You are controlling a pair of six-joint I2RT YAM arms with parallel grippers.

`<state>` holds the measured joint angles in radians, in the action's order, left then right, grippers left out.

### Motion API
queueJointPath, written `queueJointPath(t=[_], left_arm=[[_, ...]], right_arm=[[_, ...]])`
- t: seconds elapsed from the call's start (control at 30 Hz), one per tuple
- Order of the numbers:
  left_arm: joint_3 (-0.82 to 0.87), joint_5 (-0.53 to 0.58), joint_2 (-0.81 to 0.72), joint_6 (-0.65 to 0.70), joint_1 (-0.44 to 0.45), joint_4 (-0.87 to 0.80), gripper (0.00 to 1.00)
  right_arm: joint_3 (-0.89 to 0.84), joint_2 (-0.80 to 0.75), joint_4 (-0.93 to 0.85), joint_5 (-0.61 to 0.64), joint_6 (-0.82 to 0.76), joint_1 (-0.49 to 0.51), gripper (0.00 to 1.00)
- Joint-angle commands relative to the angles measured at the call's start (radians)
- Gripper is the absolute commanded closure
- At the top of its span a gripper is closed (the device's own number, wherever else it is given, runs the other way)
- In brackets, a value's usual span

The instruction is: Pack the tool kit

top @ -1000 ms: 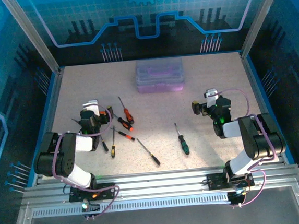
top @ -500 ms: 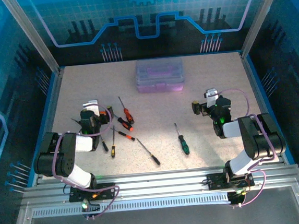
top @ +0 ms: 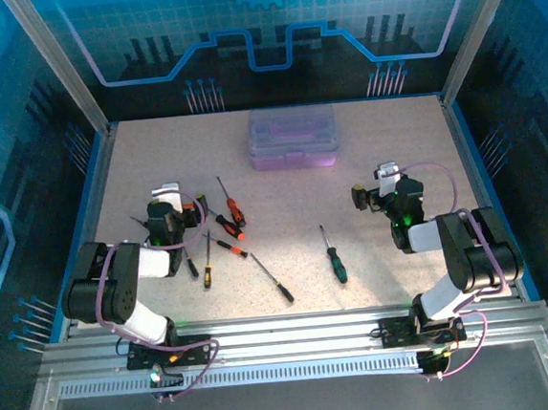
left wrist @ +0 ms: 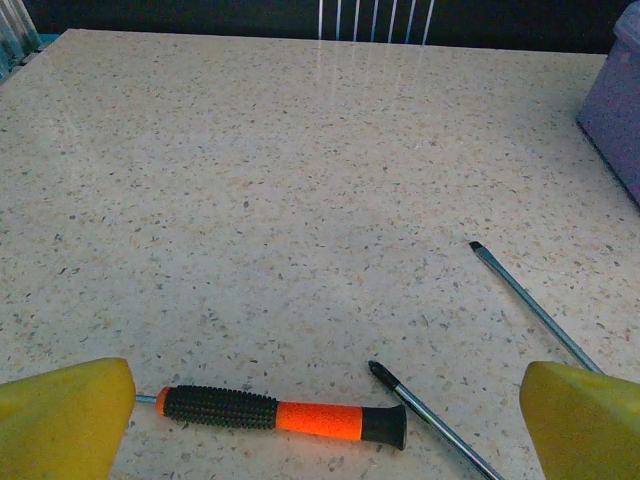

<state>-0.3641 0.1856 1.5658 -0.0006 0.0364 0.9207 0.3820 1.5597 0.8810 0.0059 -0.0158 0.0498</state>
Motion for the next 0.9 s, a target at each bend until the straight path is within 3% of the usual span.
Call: queueJointPath(t=[0.0,0.13,0.33,0.47,0.57,0.67,0.77,0.83,0.87], left_arm=[[-0.017,-0.020,-0.016,-0.004,-0.007,0.000,0.01],[-0.019,-0.020,-0.016,-0.004,-0.007,0.000,0.01],[-0.017,-0.015,-0.036,0.001,-0.007,-0.003,0.01],[-0.066,-0.024,-0.173,-0.002,-0.007,-0.205,0.01],[-0.112,-0.053,-0.283,-0.006,-0.007,-0.343,0.01],[-0.150,-0.094,-0.422,-0.053,-0.006,-0.445,0.01],[-0.233,-0.035,-0.528,-0.223,-0.006,-0.589,0.01],[-0.324,0.021,-0.580,-0.510,-0.007,-0.772,0.01],[-0.374,0.012,-0.611,-0.630,-0.010,-0.920,0.01]], right_arm=[[0.016,-0.020,0.010,-0.006,0.017,-0.015,0.00],[-0.008,-0.021,0.052,0.073,0.049,-0.016,0.00],[0.042,-0.047,-0.055,0.113,0.007,0.026,0.00],[0.163,-0.164,-0.346,0.212,0.010,0.051,0.00],[0.294,-0.263,-0.577,0.356,0.020,0.112,0.00],[0.486,-0.337,-0.930,0.388,0.154,0.145,0.00],[0.595,-0.377,-1.116,0.276,0.403,0.126,0.00],[0.533,-0.430,-1.108,0.141,0.609,0.081,0.00],[0.481,-0.452,-1.046,0.023,0.623,0.053,0.05]])
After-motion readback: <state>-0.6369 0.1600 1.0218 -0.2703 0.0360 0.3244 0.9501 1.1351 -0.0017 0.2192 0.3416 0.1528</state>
